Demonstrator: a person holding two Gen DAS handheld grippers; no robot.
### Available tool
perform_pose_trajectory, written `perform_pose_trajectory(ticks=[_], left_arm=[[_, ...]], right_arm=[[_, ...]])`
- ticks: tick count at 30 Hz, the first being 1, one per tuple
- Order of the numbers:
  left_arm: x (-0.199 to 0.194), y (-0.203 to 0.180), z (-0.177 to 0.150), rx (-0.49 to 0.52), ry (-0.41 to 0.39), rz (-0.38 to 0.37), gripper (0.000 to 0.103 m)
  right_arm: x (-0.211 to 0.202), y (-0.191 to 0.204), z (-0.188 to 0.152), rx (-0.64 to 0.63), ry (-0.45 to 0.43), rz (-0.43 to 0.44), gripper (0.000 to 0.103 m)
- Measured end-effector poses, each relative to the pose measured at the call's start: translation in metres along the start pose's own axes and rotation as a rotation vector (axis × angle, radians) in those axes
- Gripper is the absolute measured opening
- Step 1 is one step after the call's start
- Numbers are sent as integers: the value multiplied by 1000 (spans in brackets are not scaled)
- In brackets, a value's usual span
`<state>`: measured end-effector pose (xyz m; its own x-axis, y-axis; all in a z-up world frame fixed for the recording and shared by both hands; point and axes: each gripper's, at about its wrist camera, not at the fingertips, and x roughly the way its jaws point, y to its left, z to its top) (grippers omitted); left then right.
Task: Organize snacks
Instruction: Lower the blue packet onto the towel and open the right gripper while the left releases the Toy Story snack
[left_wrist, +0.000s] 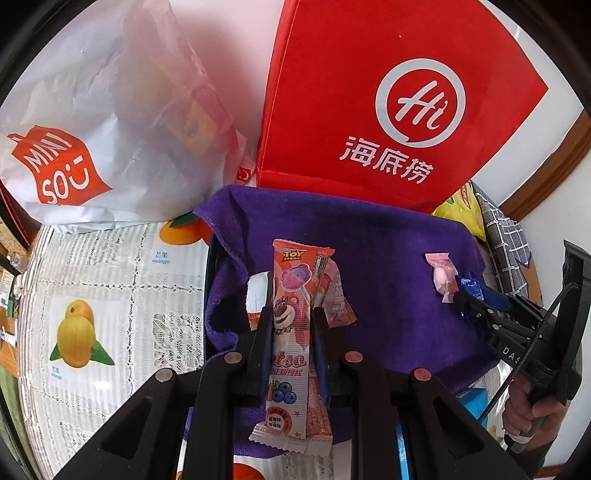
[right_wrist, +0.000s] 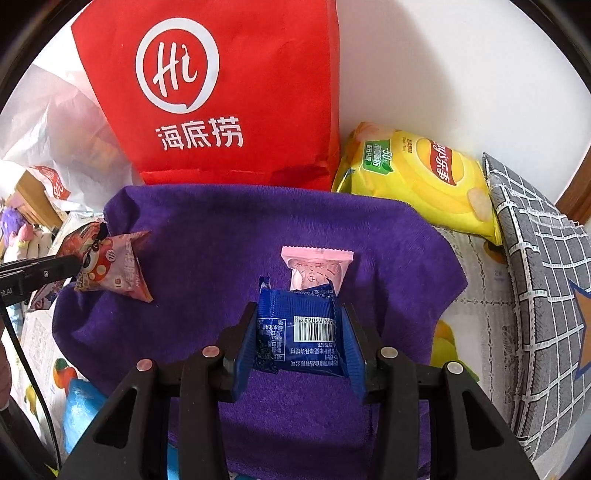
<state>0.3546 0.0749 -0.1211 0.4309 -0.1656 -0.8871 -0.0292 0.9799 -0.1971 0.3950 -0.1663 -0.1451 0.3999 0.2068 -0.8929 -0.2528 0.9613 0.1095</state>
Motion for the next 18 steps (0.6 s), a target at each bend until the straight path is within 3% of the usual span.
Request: perform_pose_trajectory(ticks=[18], left_arm=[[1, -3, -1, 22, 2, 4, 20]], right_arm=[[7, 3, 1, -5, 22, -5, 45]])
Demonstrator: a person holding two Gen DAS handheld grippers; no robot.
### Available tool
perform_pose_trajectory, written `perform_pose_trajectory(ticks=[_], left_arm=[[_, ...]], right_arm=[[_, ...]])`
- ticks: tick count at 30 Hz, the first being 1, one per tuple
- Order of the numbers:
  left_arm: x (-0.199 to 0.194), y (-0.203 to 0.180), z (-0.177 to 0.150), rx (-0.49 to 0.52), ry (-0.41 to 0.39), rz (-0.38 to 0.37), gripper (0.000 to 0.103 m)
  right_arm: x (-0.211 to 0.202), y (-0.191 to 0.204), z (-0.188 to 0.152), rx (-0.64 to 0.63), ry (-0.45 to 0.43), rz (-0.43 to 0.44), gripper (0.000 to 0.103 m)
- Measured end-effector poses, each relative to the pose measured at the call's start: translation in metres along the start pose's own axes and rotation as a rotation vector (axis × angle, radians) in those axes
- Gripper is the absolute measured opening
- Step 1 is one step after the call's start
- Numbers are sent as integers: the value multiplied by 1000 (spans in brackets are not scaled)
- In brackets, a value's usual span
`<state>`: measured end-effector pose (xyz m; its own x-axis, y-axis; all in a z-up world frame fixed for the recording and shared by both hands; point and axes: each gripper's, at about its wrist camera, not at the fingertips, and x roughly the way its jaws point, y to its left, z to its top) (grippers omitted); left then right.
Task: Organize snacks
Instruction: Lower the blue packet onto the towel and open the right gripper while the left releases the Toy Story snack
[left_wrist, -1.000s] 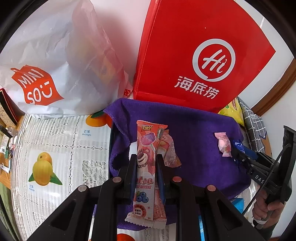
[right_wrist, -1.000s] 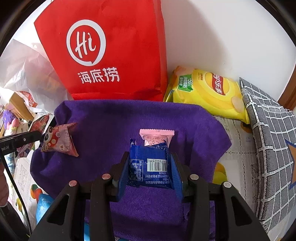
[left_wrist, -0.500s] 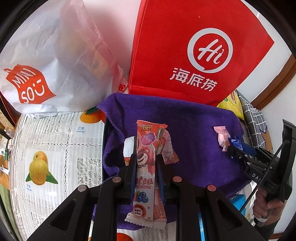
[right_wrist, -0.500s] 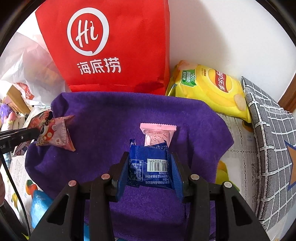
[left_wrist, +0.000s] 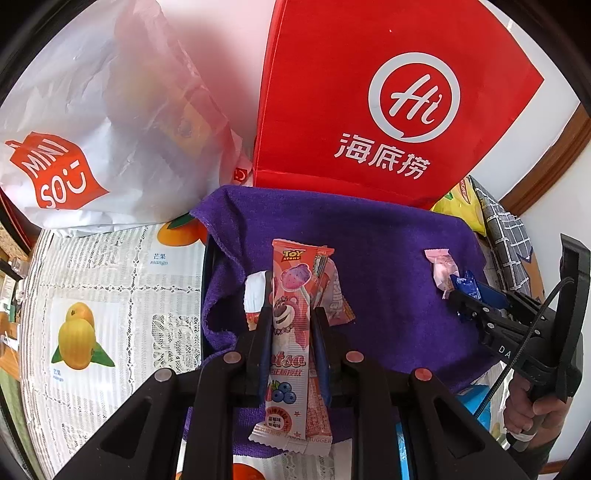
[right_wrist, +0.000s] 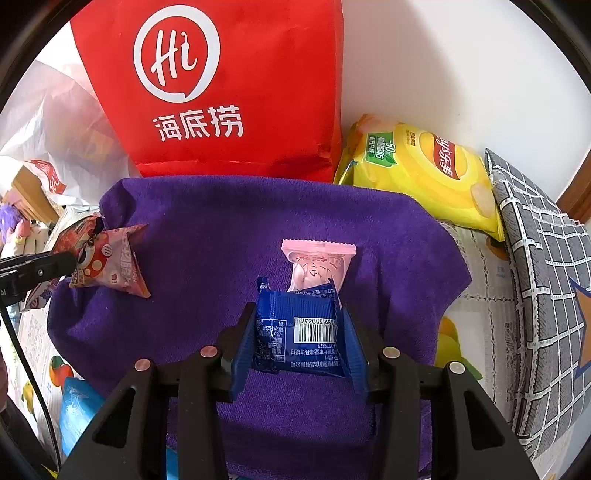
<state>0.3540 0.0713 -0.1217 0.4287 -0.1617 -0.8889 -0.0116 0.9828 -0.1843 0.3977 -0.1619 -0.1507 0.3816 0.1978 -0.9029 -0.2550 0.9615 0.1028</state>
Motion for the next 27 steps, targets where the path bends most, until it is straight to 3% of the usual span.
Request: perform_pose_trajectory(ticks=[18, 27], left_arm=[[2, -1, -1, 13, 7, 3, 21], [1, -4, -1, 35, 10, -5, 27]], right_arm=[[-7, 0, 2, -12, -19, -2, 51], [-27, 2, 5, -4, -68, 55, 63]])
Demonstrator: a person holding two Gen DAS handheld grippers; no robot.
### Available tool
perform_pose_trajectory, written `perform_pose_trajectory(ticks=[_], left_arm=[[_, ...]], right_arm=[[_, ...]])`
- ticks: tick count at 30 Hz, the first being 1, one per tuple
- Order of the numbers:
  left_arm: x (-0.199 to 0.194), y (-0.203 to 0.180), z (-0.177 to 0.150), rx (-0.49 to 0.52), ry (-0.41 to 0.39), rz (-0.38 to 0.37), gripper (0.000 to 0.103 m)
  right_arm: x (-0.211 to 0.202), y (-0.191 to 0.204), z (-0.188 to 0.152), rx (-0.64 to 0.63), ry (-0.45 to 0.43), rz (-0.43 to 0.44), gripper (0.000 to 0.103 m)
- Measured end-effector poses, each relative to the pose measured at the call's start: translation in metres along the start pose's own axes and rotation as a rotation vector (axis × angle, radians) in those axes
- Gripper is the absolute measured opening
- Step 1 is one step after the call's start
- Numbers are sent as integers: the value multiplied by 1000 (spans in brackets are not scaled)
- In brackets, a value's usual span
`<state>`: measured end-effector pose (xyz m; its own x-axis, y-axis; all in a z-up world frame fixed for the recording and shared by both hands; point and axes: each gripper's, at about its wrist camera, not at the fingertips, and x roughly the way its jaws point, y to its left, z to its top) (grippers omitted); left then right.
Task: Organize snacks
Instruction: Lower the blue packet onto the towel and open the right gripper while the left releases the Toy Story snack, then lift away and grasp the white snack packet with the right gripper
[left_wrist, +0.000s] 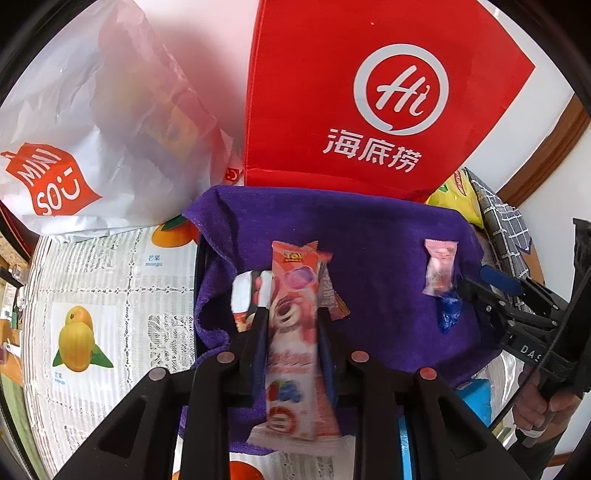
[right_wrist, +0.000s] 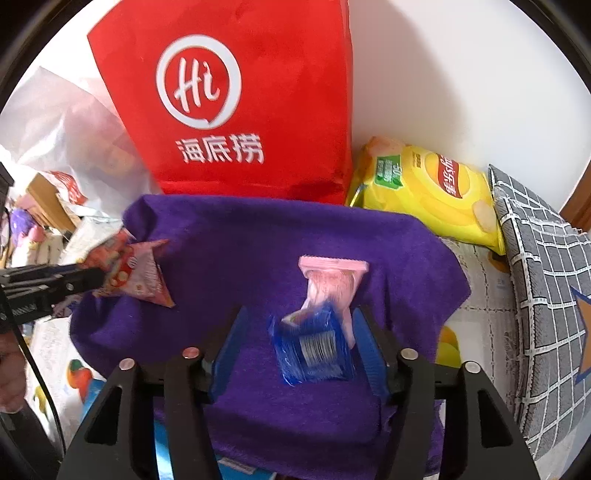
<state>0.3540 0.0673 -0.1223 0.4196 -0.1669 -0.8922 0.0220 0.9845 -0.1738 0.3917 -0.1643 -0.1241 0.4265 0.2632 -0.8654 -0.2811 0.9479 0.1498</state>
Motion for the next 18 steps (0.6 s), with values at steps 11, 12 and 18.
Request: perform_pose_trajectory(ticks=[11, 12, 18], left_arm=[[-23, -12, -2, 37, -47, -26, 56], [-26, -14, -2, 42, -52, -27, 56], [-46, -22, -3, 52, -89, -40, 56]], right_arm=[[-36, 14, 6, -6, -66, 23, 71], [-41, 14, 7, -5, -76, 19, 72], [-74, 13, 2, 47, -149, -14, 81]])
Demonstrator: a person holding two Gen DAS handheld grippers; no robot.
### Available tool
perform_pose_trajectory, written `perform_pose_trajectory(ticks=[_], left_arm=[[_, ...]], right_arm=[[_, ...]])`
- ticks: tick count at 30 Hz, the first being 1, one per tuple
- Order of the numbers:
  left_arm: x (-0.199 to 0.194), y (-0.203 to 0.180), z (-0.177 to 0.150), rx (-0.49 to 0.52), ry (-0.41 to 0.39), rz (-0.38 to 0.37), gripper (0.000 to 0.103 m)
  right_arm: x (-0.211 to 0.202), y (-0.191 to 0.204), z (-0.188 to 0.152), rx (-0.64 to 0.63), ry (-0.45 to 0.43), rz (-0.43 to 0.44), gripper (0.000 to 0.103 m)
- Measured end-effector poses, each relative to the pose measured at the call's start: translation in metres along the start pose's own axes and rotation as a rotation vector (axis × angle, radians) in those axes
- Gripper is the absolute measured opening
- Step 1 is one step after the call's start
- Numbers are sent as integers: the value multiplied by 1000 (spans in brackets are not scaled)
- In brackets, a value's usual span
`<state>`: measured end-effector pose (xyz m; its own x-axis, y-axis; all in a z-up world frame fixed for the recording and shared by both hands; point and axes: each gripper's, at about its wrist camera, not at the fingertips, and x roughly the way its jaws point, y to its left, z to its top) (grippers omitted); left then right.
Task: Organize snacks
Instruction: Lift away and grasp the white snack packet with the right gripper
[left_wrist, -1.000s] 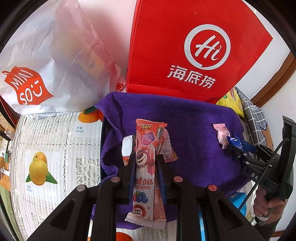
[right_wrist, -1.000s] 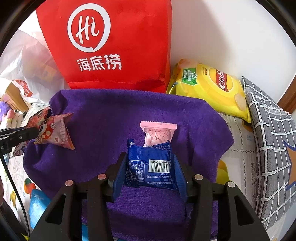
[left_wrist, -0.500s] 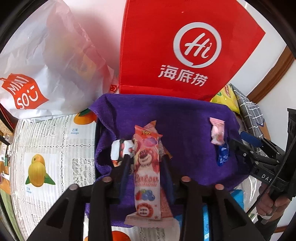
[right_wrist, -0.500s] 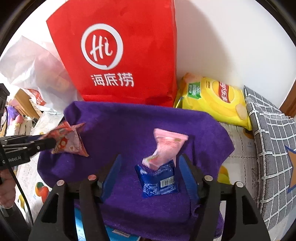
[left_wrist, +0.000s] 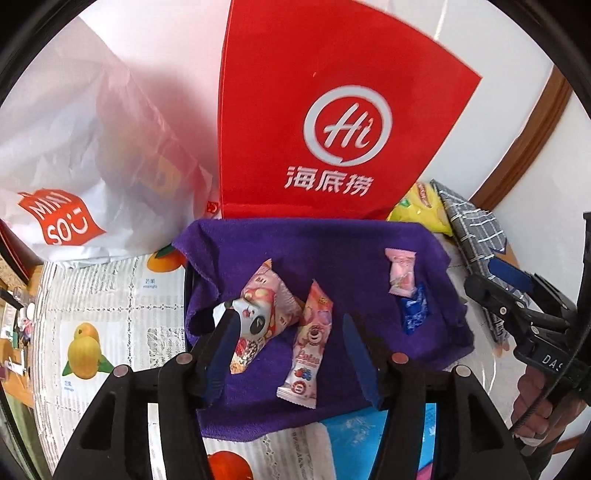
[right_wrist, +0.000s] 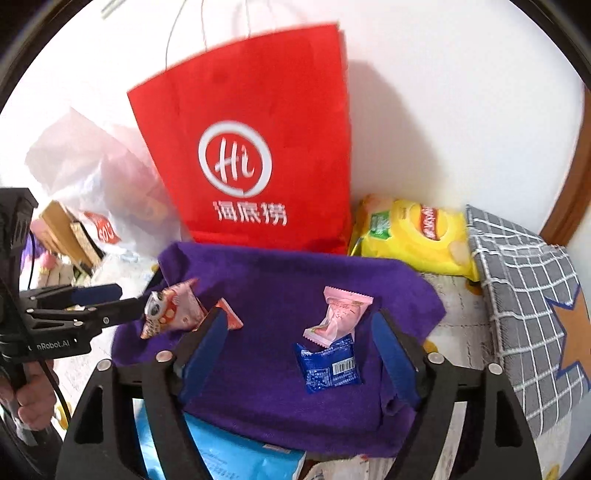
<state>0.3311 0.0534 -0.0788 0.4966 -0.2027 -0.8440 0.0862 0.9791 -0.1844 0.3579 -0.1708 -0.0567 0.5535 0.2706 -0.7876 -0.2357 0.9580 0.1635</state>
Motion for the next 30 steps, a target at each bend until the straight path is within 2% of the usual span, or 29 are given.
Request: perform_pose_trajectory(ticks=[4, 12, 16, 20, 24, 27, 30], left_arm=[[-16, -9, -2, 22, -45, 15, 56], [-53, -32, -7, 77, -128, -16, 56], [-61, -37, -9, 69, -136, -33, 56], [-70, -49, -12, 101, -153, -29, 56], [-81, -60, -15, 126, -190, -3, 56], [-89, -65, -16, 129, -200, -1, 56], [-91, -63, -19, 104, -173, -9, 56]], right_arm=[[-18, -4, -7, 18, 15, -69, 81], [-66, -30, -43, 72, -57, -172, 81], [-80, -44, -70, 89, -24, -232, 81], [-91, -56, -95, 110, 1, -199, 81], [-99, -59, -117, 94, 8, -286, 81], [-99, -65, -130, 118, 29, -263, 81], [-91, -68, -140, 123, 64, -276, 79]])
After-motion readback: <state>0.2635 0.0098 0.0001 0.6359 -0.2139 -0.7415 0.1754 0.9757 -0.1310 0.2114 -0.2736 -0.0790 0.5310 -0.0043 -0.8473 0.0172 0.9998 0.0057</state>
